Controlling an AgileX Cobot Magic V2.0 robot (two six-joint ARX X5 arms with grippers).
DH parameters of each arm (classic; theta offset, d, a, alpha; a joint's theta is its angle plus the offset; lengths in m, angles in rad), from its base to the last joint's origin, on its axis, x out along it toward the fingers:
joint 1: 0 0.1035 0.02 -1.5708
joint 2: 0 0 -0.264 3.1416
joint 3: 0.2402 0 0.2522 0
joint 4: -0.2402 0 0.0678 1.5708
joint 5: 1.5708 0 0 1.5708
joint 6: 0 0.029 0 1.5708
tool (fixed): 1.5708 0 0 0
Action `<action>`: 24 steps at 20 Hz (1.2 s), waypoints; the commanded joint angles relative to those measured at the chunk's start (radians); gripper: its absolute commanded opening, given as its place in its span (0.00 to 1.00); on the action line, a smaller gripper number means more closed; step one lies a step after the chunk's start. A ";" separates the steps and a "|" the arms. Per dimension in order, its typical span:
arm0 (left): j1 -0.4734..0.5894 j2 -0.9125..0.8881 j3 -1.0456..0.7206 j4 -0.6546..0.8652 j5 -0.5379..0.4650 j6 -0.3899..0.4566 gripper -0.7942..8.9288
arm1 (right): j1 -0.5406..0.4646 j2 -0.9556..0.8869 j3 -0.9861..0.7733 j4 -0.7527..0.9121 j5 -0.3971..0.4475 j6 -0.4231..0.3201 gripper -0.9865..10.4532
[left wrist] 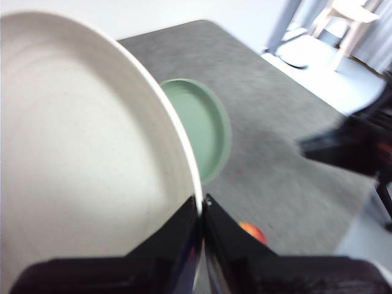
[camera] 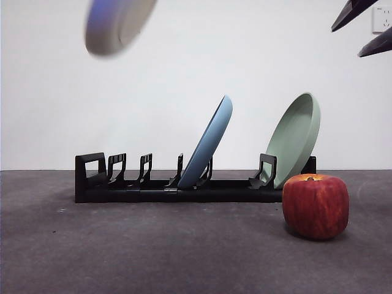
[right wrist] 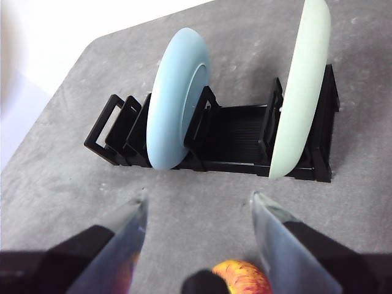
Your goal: Take the yellow plate from the plate rack,put the plate on the table,take the apple from the table,put the apple in the plate
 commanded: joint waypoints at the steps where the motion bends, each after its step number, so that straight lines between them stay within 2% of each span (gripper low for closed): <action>1: -0.040 -0.072 0.003 -0.071 -0.012 0.077 0.07 | -0.003 0.002 0.005 0.003 0.003 -0.009 0.33; 3: -0.091 -0.116 0.003 -0.168 -0.064 0.081 0.07 | -0.003 0.002 0.005 0.003 0.003 -0.009 0.33; 6: -0.196 -0.126 0.003 -0.336 -0.212 0.081 0.07 | -0.003 0.002 0.005 0.003 0.003 -0.009 0.33; 10: -0.360 -0.079 -0.010 -0.426 -0.386 0.065 0.07 | -0.003 0.002 0.005 0.003 0.003 -0.009 0.33; 12: -0.429 -0.057 -0.058 -0.402 -0.475 0.032 0.07 | -0.003 0.002 0.005 0.003 0.003 -0.009 0.33; 15: -0.494 -0.012 -0.178 -0.331 -0.531 -0.021 0.07 | -0.003 0.002 0.005 0.002 0.002 -0.009 0.33; 19: -0.546 0.078 -0.358 -0.148 -0.531 -0.029 0.07 | -0.002 0.002 0.005 -0.003 0.002 -0.009 0.33; 24: -0.555 0.270 -0.441 0.005 -0.530 -0.026 0.07 | -0.002 0.002 0.005 -0.009 0.002 -0.009 0.33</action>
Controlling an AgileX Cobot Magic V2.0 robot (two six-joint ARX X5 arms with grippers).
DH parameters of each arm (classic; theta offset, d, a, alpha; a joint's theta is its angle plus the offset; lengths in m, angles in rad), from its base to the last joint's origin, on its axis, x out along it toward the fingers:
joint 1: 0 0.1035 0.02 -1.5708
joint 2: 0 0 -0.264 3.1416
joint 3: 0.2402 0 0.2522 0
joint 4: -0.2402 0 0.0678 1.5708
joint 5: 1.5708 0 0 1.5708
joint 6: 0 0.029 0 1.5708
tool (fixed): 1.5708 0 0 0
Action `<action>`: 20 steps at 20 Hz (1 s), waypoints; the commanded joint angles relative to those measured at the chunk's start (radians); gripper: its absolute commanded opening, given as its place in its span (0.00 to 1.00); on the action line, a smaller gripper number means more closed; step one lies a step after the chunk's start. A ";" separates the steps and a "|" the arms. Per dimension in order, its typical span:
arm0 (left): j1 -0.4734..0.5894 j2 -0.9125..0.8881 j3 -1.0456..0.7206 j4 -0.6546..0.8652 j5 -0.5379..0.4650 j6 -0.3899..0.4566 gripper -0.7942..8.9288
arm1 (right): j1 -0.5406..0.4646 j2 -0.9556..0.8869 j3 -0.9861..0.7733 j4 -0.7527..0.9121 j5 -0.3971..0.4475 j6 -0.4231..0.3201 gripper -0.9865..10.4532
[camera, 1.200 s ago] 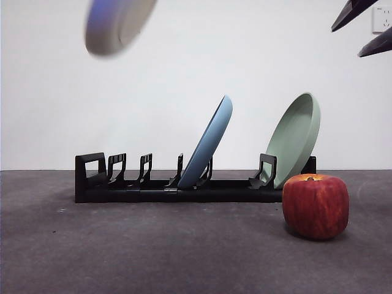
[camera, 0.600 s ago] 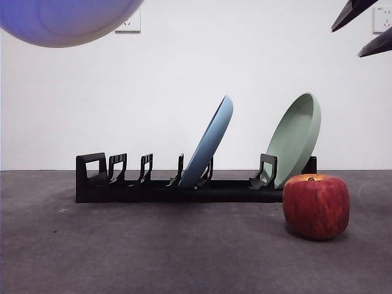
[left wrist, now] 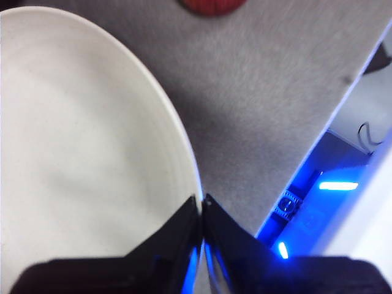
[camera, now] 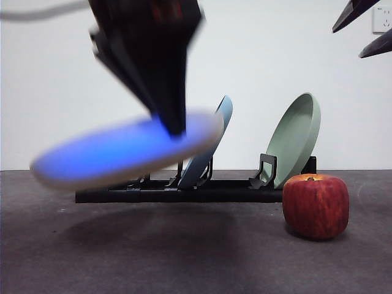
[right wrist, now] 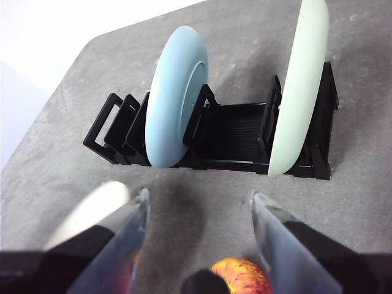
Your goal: Take the yellow plate from the plate rack,put the plate on the table,take the apple from the table,put the apple in the plate
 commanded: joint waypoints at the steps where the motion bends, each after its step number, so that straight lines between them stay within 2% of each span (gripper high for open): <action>1: -0.002 0.085 -0.010 0.043 -0.010 -0.001 0.07 | 0.000 0.002 0.005 -0.004 0.003 -0.009 0.33; 4: -0.007 0.205 -0.010 0.093 -0.112 0.024 0.07 | 0.000 0.002 0.005 -0.010 0.003 -0.009 0.33; 10: -0.010 0.269 -0.009 0.108 -0.066 0.023 0.09 | 0.000 0.002 0.007 -0.021 0.003 -0.029 0.34; 13: 0.002 0.246 -0.008 0.116 -0.055 0.013 0.36 | 0.002 0.002 0.039 -0.042 0.003 -0.054 0.34; 14: 0.002 0.232 -0.007 0.126 -0.054 0.010 0.38 | 0.005 0.002 0.061 -0.065 0.005 -0.076 0.34; 16: 0.001 0.178 -0.007 0.146 -0.056 -0.011 0.38 | 0.027 0.002 0.118 -0.135 0.051 -0.114 0.38; 18: 0.001 0.095 -0.007 0.183 -0.057 -0.018 0.38 | 0.069 0.002 0.176 -0.214 0.143 -0.151 0.50; 20: 0.002 -0.013 -0.007 0.234 -0.064 -0.032 0.38 | 0.134 0.003 0.222 -0.288 0.229 -0.195 0.51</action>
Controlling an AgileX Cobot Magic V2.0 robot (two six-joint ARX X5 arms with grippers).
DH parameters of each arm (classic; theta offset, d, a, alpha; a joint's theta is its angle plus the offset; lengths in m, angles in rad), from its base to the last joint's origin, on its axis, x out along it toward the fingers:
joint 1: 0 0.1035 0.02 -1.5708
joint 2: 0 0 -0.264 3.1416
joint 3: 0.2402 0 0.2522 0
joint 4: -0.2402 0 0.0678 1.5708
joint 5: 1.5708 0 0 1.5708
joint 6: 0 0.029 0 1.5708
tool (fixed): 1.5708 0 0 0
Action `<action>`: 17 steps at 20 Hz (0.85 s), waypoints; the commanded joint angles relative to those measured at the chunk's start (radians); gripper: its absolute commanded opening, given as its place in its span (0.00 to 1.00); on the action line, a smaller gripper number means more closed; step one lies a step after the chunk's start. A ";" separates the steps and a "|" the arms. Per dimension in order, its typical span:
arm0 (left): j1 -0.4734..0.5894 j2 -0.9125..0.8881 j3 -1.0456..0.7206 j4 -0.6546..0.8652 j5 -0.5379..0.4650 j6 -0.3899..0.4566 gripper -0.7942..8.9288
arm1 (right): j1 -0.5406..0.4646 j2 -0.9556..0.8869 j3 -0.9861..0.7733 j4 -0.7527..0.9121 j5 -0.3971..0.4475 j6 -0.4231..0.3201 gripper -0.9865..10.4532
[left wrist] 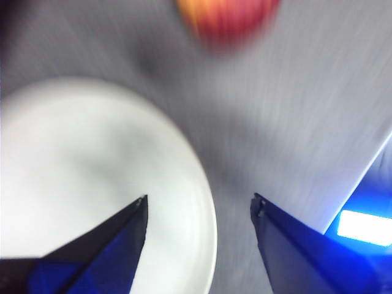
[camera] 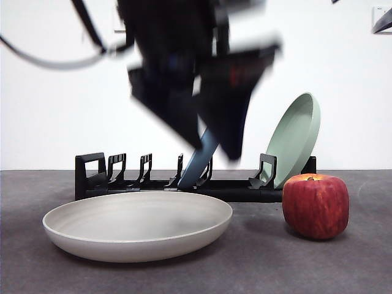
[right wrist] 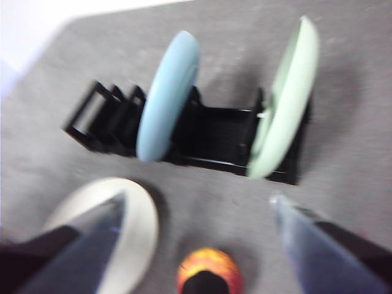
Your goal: Take the yellow plate from the plate rack,put the plate on the table,take the apple from the table,put the apple in the plate
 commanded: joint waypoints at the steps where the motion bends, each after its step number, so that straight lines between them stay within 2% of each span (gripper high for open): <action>1: 0.004 -0.129 -0.004 0.058 -0.032 -0.024 0.38 | 0.079 0.006 0.043 -0.070 0.088 -0.070 0.51; 4: 0.004 -0.326 -0.004 0.130 -0.156 -0.019 0.38 | 0.189 0.041 0.090 -0.159 0.175 -0.081 0.52; 6: 0.004 -0.460 -0.004 0.167 -0.249 0.018 0.37 | 0.259 0.082 0.108 -0.188 0.241 -0.077 0.61; 10: 0.004 -0.700 -0.004 0.222 -0.412 0.095 0.37 | 0.353 0.199 0.109 -0.193 0.346 -0.077 0.62; 15: 0.003 -0.917 -0.004 0.221 -0.533 0.116 0.37 | 0.373 0.397 0.109 -0.233 0.352 -0.077 0.61; 17: 0.003 -0.972 -0.004 0.219 -0.542 0.119 0.37 | 0.373 0.476 0.109 -0.236 0.350 -0.077 0.61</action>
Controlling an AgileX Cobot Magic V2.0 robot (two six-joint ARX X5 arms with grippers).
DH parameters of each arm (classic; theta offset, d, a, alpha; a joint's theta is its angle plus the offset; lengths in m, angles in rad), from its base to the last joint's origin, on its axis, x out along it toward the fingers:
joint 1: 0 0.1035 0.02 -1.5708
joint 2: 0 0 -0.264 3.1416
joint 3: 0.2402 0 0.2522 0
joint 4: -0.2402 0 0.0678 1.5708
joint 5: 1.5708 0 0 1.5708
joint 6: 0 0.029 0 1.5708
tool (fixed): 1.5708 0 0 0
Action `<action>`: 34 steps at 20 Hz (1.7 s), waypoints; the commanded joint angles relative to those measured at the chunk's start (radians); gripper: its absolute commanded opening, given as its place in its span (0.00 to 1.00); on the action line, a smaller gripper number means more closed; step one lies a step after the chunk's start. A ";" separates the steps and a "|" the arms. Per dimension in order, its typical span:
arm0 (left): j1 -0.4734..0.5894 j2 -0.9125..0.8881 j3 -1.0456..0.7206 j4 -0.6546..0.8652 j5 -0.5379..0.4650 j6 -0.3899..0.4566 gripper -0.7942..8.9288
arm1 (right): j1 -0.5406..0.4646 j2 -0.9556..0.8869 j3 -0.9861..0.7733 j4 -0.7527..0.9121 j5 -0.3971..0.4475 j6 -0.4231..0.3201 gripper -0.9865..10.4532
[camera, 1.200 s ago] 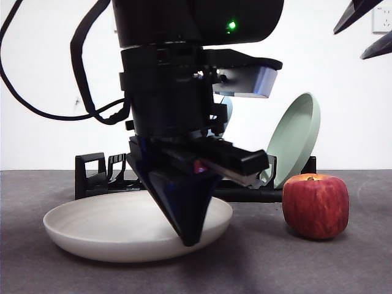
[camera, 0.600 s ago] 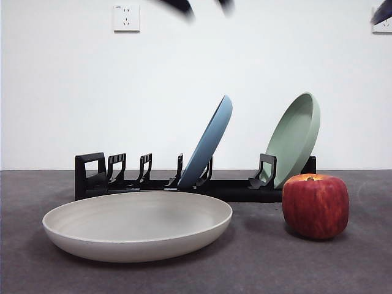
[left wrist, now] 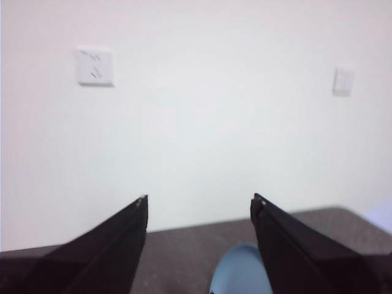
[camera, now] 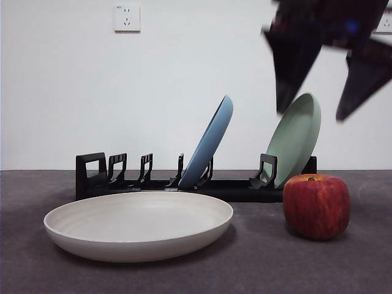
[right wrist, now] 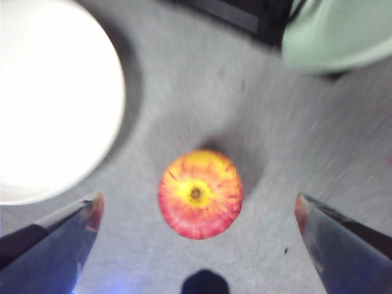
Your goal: Take the yellow plate from the plate rack,put the plate on the table,take the apple from the table,put the apple in the plate
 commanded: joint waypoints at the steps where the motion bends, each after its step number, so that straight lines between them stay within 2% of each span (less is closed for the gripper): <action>1: 0.003 -0.032 -0.005 0.000 -0.018 0.019 0.37 | 0.002 0.081 0.002 0.000 0.002 -0.005 0.61; 11: 0.002 -0.048 -0.005 -0.050 -0.043 0.033 0.37 | 0.002 0.341 0.002 0.063 -0.006 -0.005 0.60; 12: 0.002 -0.048 -0.005 -0.052 -0.043 0.033 0.37 | 0.002 0.354 0.002 0.064 -0.005 0.005 0.57; 13: 0.002 -0.048 -0.005 -0.056 -0.043 0.033 0.37 | 0.002 0.364 0.002 0.064 -0.005 0.023 0.47; 16: 0.002 -0.048 -0.005 -0.070 -0.043 0.033 0.37 | 0.002 0.370 0.001 0.056 -0.003 0.029 0.06; 22: 0.002 -0.048 -0.005 -0.072 -0.042 0.033 0.37 | 0.002 0.357 0.003 0.050 0.002 0.024 0.08; 26: 0.002 -0.048 -0.005 -0.080 -0.040 0.033 0.37 | 0.011 0.241 0.055 0.040 -0.023 0.030 0.08; 30: 0.002 -0.048 -0.005 -0.098 -0.041 0.034 0.37 | 0.077 0.191 0.196 0.032 -0.085 0.030 0.08; 34: 0.002 -0.048 -0.005 -0.102 -0.041 0.037 0.37 | 0.187 0.225 0.289 0.057 -0.084 0.042 0.08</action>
